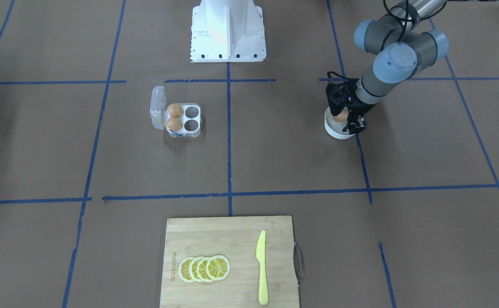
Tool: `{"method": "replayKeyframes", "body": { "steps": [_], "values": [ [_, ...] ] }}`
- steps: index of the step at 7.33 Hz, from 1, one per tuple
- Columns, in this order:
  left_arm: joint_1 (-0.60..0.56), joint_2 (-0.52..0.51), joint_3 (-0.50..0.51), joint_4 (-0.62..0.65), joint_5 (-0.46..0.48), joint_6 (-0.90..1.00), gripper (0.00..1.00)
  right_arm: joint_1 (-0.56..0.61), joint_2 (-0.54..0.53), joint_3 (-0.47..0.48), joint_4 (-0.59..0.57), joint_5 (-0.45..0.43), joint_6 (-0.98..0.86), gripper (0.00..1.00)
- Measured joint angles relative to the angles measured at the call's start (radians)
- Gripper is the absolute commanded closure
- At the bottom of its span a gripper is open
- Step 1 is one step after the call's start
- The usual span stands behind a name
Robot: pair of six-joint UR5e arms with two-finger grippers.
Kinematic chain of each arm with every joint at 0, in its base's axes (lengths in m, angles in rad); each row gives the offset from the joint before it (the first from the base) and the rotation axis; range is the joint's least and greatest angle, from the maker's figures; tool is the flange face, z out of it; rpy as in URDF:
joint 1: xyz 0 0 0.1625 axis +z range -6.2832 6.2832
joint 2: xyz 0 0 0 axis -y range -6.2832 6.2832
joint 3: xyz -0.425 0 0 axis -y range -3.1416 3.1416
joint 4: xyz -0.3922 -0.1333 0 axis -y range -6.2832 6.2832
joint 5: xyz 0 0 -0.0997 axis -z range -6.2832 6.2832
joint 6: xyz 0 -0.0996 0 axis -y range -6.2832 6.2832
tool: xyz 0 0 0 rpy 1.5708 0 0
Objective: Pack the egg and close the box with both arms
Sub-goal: 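Close the left gripper around the brown egg inside the cup, then lift the egg out of the cup and carry it toward the carton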
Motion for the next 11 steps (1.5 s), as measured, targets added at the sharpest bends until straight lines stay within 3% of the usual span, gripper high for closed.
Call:
{"method": "replayKeyframes", "body": {
  "steps": [4, 11],
  "values": [
    [0.0, -0.017, -0.021, 0.101, 0.001, 0.003, 0.98, 0.0, 0.004, 0.0, 0.0, 0.0, 0.001, 0.0],
    [-0.028, -0.046, -0.132, 0.146, 0.004, -0.005, 1.0, 0.0, 0.011, 0.002, 0.001, -0.001, 0.001, 0.0]
  ]
}}
